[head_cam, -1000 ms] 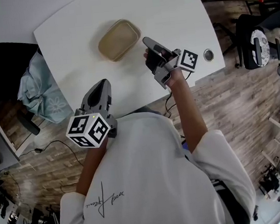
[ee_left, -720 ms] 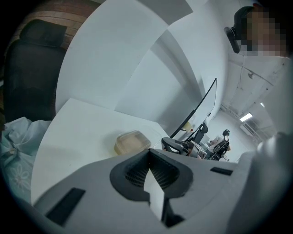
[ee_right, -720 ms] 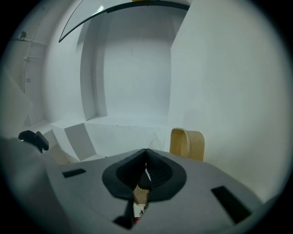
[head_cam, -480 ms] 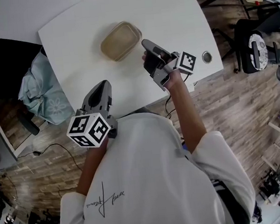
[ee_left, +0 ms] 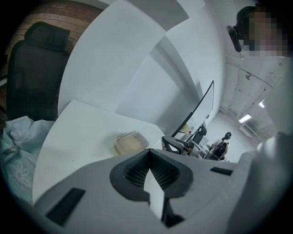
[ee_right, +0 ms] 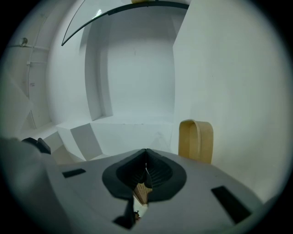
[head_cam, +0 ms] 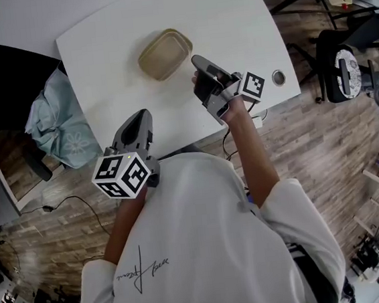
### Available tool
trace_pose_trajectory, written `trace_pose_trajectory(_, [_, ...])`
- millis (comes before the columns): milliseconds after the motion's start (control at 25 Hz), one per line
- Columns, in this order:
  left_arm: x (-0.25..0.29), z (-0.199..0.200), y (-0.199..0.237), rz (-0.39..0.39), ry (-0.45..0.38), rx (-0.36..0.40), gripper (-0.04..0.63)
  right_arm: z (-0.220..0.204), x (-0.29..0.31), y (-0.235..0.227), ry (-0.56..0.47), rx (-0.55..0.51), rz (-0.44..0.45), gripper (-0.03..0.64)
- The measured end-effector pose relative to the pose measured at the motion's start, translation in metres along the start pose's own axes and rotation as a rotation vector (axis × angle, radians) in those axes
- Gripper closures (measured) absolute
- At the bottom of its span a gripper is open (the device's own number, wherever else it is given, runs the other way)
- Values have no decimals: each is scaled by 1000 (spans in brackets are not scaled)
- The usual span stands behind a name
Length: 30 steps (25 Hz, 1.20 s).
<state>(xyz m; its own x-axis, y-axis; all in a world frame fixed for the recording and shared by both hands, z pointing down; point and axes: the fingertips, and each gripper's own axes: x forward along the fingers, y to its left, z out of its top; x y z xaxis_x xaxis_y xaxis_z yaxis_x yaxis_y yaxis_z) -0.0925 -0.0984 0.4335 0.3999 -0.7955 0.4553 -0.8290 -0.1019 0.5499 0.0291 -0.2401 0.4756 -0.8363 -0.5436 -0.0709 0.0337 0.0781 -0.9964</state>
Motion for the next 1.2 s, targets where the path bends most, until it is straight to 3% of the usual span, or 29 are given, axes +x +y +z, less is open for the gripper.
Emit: trace_pose_trajectory(1200, [-19,-14,-33,-54,-45,24,588,-28,-48,48,11,-101,52,604])
